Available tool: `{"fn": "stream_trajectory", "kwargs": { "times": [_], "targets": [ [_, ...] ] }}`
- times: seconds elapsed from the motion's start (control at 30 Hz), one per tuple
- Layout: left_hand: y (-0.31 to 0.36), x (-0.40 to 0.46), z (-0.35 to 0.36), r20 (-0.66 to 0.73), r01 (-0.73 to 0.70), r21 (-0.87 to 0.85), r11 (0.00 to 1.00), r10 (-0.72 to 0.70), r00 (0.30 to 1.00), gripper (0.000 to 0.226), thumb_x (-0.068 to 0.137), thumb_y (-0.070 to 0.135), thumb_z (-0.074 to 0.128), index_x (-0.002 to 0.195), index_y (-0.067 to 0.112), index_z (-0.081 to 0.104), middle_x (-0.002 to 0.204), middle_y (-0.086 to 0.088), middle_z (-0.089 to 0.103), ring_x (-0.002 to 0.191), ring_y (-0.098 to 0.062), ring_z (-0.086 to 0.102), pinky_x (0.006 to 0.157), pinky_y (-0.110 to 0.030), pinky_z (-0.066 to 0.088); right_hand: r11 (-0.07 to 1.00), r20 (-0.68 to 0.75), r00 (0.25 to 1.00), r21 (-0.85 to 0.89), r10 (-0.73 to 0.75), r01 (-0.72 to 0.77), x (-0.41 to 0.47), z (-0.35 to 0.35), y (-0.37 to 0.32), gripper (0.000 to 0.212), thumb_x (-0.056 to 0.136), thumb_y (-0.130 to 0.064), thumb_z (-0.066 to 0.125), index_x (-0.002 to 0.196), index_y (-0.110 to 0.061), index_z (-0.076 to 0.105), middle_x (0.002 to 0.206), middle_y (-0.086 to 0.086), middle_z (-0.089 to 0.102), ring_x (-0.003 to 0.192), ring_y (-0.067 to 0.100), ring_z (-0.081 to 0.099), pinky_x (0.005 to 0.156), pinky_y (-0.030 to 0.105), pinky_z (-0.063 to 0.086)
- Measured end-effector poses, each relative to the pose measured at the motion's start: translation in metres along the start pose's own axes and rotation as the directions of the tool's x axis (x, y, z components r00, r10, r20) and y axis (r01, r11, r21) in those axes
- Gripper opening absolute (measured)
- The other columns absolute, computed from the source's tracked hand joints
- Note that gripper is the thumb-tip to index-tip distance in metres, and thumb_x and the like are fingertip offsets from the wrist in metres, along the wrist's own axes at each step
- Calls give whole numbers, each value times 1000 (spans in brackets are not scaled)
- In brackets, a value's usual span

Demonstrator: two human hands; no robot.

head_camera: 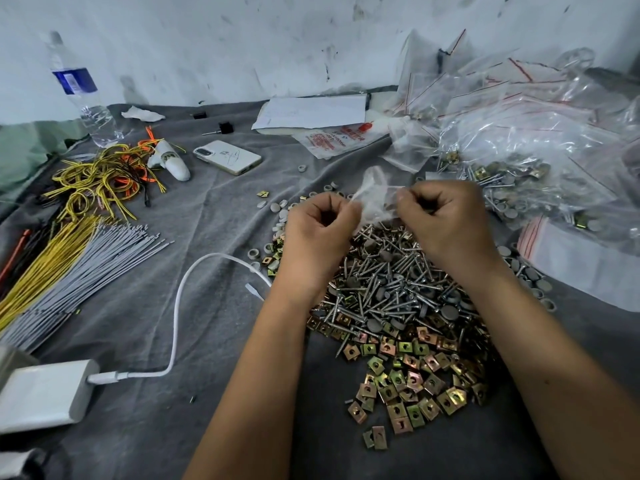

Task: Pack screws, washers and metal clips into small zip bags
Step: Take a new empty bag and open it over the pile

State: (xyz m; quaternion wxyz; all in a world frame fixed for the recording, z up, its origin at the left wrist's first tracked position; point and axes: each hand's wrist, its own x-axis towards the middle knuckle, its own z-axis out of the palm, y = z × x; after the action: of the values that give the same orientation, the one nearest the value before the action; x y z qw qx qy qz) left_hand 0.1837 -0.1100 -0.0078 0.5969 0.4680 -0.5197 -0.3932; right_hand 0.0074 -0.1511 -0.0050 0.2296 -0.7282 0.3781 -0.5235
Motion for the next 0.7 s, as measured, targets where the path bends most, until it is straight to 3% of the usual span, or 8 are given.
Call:
{"fn": "stream_trajectory", "kwargs": {
  "times": [0.1,0.17,0.23,0.33,0.47,0.57,0.63,0.7],
  "targets": [
    [-2,-2,2,-122,-190,590,785,319,940,24,85,7,71,65,8,58,56,1,56,49,-9,46,48,-27,40,944,-145,984,-325,-108,55,3,1,1,35,89,-12,66,54,-12,60,46,-3,50,41,9,44,45,18,31],
    [-1,-6,6,-183,-210,722,659,475,860,21,80,10,70,63,9,57,57,2,55,51,-16,49,50,-32,41,913,-173,980,-408,-99,21,3,5,0,26,84,-12,70,58,-10,64,51,-3,55,45,10,52,48,18,37],
    [-2,-6,8,-179,-243,735,633,527,831,21,79,13,68,63,10,55,57,3,54,52,-18,50,49,-34,43,916,-171,981,-400,-96,20,4,7,-2,13,81,-13,72,69,-9,66,60,-2,61,52,13,57,50,21,45],
    [-4,-7,10,-142,-294,685,666,518,844,21,80,15,66,63,11,55,57,3,54,52,-17,50,51,-40,44,977,-105,992,-208,-68,45,4,9,-3,15,82,-10,76,84,-13,62,73,-5,64,62,10,61,55,19,50],
    [-7,-7,20,-155,-280,637,718,475,866,28,85,24,70,67,15,51,59,6,50,55,-11,44,52,-34,41,987,-7,998,-150,-67,66,-1,18,-6,23,85,-9,79,78,-18,58,71,-10,60,66,11,61,59,29,55],
    [-2,-9,20,-238,-237,349,907,331,913,37,92,53,59,80,18,55,73,9,58,67,-9,54,62,-36,50,993,-15,998,106,55,-54,2,12,-9,15,88,-6,69,79,-11,59,74,1,60,68,19,60,61,35,55],
    [1,-7,16,-299,-115,47,992,124,946,53,89,69,46,98,19,60,91,14,66,85,-3,63,82,-44,58,765,127,966,591,224,-255,5,3,-14,20,87,-3,62,75,-17,70,81,1,66,76,16,64,67,35,57],
    [0,-2,12,-255,36,-88,996,-57,965,64,87,75,44,118,21,58,117,10,67,110,-6,65,102,-48,55,436,302,930,823,207,-364,7,-5,-15,25,83,-3,60,74,-21,76,82,1,69,75,15,68,68,32,59]
  ]
}}
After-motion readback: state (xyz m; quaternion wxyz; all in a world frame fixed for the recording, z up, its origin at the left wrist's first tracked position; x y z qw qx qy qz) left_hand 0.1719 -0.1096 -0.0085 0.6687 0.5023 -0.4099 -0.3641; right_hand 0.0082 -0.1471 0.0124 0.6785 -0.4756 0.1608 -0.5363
